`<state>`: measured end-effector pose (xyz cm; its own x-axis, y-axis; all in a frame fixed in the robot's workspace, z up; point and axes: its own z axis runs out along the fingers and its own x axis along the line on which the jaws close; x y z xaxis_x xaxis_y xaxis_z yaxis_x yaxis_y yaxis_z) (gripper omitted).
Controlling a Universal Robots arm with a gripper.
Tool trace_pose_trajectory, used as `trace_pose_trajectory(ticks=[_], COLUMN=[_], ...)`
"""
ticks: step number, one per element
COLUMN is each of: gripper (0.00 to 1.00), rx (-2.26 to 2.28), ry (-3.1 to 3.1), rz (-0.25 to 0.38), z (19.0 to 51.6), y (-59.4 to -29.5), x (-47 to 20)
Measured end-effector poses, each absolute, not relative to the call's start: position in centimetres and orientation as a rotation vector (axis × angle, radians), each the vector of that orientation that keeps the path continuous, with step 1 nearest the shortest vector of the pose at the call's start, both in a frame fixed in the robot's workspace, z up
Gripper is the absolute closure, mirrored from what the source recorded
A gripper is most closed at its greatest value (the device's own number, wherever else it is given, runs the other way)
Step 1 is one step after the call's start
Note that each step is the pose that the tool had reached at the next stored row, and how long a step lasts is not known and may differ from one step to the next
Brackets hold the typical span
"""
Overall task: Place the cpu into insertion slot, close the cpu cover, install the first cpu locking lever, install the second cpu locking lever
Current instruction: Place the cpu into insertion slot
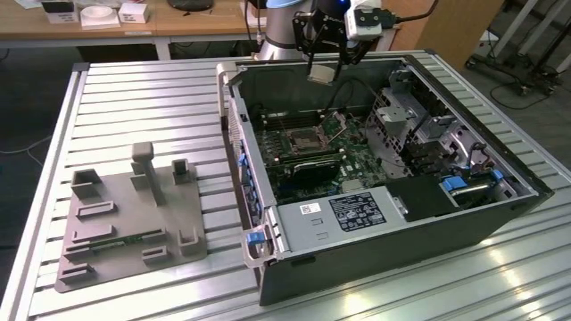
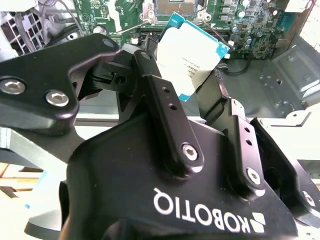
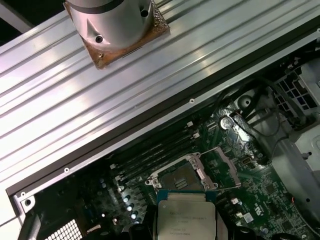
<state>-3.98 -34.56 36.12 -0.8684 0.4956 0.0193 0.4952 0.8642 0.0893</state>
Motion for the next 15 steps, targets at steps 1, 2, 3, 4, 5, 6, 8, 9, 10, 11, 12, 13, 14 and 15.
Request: trace_pose_trajectory(ticks=[1, 2, 3, 4, 5, 6, 8, 9, 10, 11, 12, 13, 14, 15], gripper=[0.45, 0.45, 0.45, 0.45, 0.45, 0.45, 0.45, 0.45, 0.45, 0.45, 0.45, 0.45, 0.45, 0.45], rx=[0.817, 0.829, 0.841, 0.853, 0.864, 0.876, 0.904, 0.921, 0.939, 0.958, 0.978, 0.996, 1.016, 1.031], ry=[3.025, 3.022, 3.018, 3.014, 3.011, 3.007, 2.998, 2.992, 2.986, 2.979, 2.972, 2.965, 2.958, 2.952], rz=[0.143, 0.143, 0.143, 0.143, 0.143, 0.143, 0.143, 0.143, 0.143, 0.143, 0.143, 0.143, 0.142, 0.142], z=[36.12, 36.11, 36.10, 36.10, 36.09, 36.09, 36.08, 36.07, 36.07, 36.06, 36.06, 36.05, 36.04, 36.04], y=[-34.56, -34.56, -34.56, -34.56, -34.56, -34.56, -34.56, -34.56, -34.56, -34.56, -34.56, -34.56, -34.56, -34.56], x=[-3.99, -3.99, -3.99, -3.99, -4.00, -4.00, -4.02, -4.02, -4.02, -4.02, -4.02, -4.02, -4.03, -4.03])
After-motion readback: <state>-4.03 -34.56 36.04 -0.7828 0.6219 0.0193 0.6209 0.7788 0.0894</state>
